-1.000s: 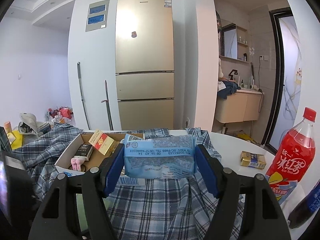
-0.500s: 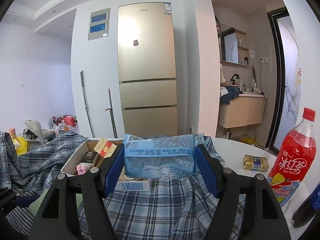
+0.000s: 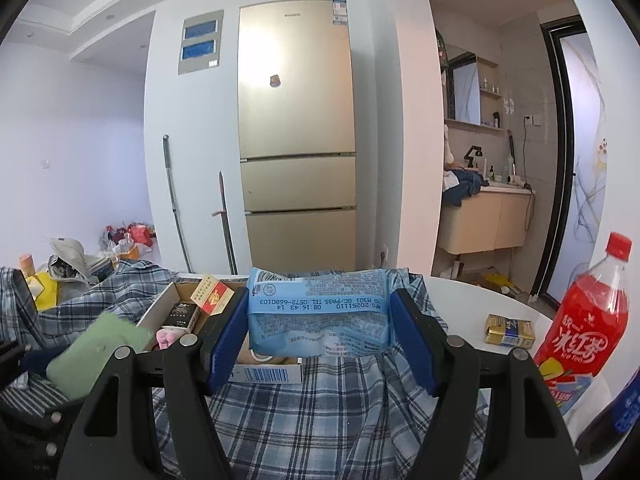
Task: Organize soft objects
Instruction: 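Carry the green pad with the left tool over the box while the right tool holds the mask packet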
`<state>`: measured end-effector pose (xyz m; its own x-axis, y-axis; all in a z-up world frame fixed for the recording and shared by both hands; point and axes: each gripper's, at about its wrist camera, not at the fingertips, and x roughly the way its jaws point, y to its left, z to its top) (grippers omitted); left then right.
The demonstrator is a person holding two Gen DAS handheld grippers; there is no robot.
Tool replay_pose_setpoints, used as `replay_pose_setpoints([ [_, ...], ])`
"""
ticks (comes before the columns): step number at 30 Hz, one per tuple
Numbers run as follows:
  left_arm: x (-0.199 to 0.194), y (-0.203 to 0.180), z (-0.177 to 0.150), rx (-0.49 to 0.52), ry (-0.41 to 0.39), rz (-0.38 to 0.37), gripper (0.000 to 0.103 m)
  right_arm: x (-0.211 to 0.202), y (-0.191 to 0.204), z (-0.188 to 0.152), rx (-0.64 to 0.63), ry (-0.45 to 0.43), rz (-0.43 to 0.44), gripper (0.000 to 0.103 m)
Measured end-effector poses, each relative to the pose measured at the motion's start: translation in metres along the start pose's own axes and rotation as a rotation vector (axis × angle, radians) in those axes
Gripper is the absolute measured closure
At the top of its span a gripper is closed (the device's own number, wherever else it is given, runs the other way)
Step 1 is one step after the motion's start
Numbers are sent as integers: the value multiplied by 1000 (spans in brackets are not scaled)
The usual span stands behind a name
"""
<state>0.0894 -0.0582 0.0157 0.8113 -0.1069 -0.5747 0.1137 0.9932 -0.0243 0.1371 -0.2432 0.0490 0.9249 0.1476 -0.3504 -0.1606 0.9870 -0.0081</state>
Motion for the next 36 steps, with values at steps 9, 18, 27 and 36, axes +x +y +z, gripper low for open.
replay_pose_setpoints([
  [9,-1,8,74,2,-150,14,30,17,3,69,18,13,-9,34],
  [18,17,34,135,-71,-178,37,30,52,15,116,112,-20,-19,34],
  [27,79,48,120,-106,7,32,30,90,32,75,50,70,-36,34],
  [36,158,65,85,-218,270,-12,30,129,18,53,101,233,-19,34],
])
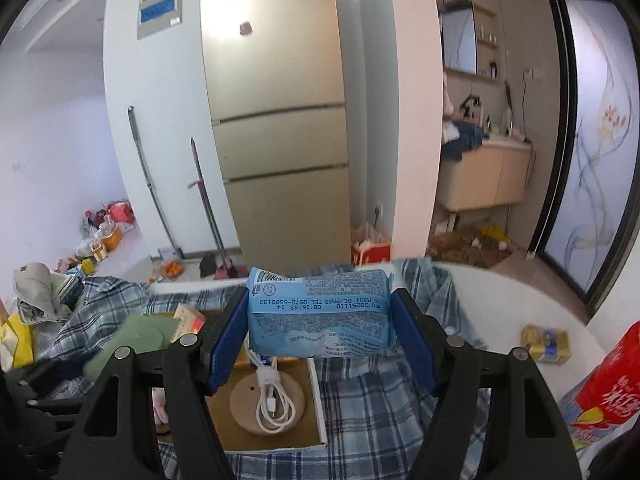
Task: Organize soft objects
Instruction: 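Carry the green pad with the left tool over the box while the right tool holds the mask packet, then lower the green pad into the box and open the left tool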
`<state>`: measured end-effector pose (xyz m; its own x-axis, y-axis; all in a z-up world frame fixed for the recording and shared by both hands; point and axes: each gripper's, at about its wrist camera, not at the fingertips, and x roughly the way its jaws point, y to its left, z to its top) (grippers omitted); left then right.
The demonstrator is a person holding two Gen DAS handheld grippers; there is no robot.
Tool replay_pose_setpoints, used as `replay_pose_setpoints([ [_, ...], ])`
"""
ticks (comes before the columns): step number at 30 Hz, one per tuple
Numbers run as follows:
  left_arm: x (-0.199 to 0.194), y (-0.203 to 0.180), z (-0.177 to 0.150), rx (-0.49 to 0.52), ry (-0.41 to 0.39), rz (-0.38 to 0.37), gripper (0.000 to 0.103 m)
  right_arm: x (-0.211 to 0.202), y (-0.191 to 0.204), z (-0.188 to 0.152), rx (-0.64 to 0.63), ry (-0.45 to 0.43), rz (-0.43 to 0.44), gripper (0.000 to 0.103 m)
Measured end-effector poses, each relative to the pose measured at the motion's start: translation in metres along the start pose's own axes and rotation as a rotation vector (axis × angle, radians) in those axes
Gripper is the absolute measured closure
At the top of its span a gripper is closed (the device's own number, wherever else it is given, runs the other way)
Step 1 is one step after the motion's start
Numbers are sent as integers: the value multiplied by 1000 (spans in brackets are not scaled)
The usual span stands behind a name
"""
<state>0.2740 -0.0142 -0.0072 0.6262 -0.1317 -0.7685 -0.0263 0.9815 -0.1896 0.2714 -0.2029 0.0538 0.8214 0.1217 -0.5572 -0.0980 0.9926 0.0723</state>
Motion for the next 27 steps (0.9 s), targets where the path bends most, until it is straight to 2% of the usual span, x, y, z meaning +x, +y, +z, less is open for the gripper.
replay_pose_setpoints([
  [3,21,4,-7,-36,70,-26,30,7,-9,0,50,57,44,34],
  [6,37,4,-14,-40,120,-27,30,9,-10,-1,43,61,28,34],
  [18,67,2,-23,-36,196,-89,28,24,-9,-9,22,105,12,34],
  [21,59,4,-20,-34,138,-87,26,26,-12,-8,27,109,15,34],
  [23,51,1,-17,-10,81,-77,16,26,-12,-8,27,108,20,34],
  [24,47,1,-15,-2,53,-71,14,25,-12,-8,26,105,19,34],
  [27,37,0,-12,8,3,-74,14,23,-12,-7,22,93,16,34],
])
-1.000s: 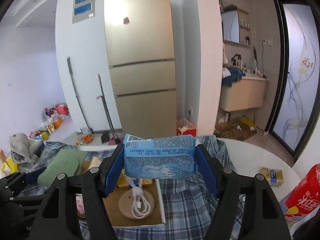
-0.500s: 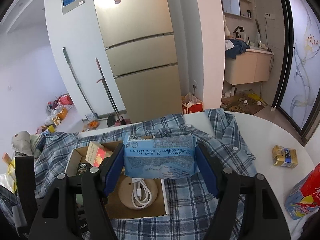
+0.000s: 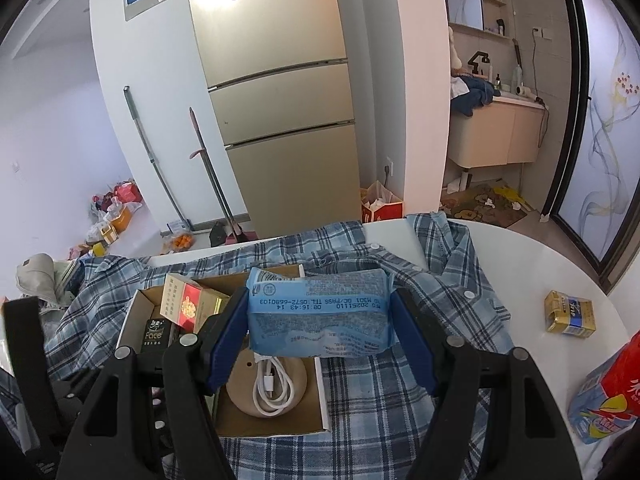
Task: Organize soft objects
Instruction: 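Lower the green pad into the box and open the left tool, then lower the blue mask packet into the box and open the right tool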
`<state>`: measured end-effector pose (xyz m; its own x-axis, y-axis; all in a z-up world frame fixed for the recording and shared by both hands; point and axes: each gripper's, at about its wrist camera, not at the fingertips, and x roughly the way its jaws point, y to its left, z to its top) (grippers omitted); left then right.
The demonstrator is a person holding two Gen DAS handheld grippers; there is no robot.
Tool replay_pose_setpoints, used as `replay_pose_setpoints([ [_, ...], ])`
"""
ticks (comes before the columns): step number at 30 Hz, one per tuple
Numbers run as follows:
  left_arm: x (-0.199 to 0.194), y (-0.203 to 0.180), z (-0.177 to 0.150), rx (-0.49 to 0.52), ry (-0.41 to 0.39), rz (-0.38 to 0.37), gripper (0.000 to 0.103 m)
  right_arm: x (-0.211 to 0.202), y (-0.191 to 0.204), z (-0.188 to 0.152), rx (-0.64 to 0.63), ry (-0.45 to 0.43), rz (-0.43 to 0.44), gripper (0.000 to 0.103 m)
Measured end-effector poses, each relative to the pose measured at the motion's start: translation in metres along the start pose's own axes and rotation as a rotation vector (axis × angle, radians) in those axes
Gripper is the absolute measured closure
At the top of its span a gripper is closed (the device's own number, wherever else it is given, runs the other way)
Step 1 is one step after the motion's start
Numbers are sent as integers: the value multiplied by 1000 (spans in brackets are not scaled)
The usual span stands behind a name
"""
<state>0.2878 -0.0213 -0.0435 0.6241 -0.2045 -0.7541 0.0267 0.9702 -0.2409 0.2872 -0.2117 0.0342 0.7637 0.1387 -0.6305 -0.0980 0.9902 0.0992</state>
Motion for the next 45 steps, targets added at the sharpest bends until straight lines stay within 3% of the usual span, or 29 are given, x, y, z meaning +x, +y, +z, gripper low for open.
replay_pose_setpoints([
  [2,-8,2,3,-9,-32,-19,14,-4,1,1,0,-15,3,34],
  [8,-78,5,13,28,-365,59,13,-20,11,1,-22,-70,32,34],
  [12,-118,12,20,49,-465,117,0,-22,26,-2,-56,-66,51,33],
  [15,-140,15,23,45,-534,125,0,-16,43,-8,-64,-42,83,33],
  [20,-156,20,23,38,-574,139,0,0,76,-31,-120,17,132,33],
  [23,-158,22,22,39,-550,112,0,15,89,-45,-157,79,163,33],
  [28,-146,22,23,47,-500,136,0,38,106,-68,-200,171,192,33],
  [31,-146,25,24,27,-487,106,0,44,107,-72,-205,192,205,32],
  [34,-149,24,23,46,-501,128,0,47,105,-72,-197,198,192,26],
  [39,-150,22,22,56,-504,127,0,36,93,-59,-158,121,149,13],
  [45,-156,20,20,68,-528,135,0,4,68,-34,-142,-50,65,10],
])
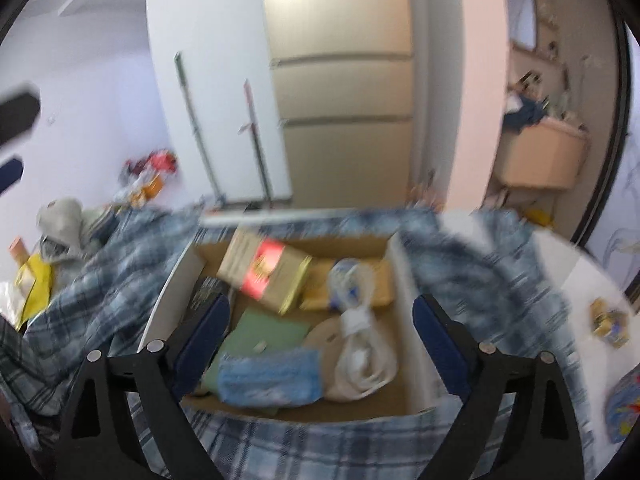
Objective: Organize soft objects
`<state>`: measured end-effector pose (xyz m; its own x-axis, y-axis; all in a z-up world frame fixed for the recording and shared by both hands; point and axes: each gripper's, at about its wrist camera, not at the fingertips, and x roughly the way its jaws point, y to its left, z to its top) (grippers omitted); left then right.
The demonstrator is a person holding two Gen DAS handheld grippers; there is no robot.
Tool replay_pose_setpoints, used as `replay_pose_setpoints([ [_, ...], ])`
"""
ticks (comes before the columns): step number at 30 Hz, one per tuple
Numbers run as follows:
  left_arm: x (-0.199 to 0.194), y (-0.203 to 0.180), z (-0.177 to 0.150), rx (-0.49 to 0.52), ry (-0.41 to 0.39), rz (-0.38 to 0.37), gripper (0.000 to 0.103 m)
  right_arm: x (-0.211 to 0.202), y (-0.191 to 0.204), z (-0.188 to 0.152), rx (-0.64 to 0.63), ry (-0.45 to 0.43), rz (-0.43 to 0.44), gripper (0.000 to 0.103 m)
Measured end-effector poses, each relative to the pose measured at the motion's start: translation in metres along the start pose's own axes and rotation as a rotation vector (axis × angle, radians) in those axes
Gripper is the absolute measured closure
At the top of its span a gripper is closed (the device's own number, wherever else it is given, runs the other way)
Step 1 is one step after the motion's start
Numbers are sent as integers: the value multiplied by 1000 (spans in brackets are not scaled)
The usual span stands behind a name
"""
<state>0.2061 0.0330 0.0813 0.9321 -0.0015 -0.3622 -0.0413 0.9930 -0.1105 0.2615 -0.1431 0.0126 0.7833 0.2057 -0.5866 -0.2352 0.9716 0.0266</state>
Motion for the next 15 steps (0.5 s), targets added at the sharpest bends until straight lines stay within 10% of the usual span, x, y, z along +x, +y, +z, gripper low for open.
replay_pose_setpoints([
  [15,-29,0,7,22,-120,14,0,-77,-20,31,-65,-372,-75,0],
])
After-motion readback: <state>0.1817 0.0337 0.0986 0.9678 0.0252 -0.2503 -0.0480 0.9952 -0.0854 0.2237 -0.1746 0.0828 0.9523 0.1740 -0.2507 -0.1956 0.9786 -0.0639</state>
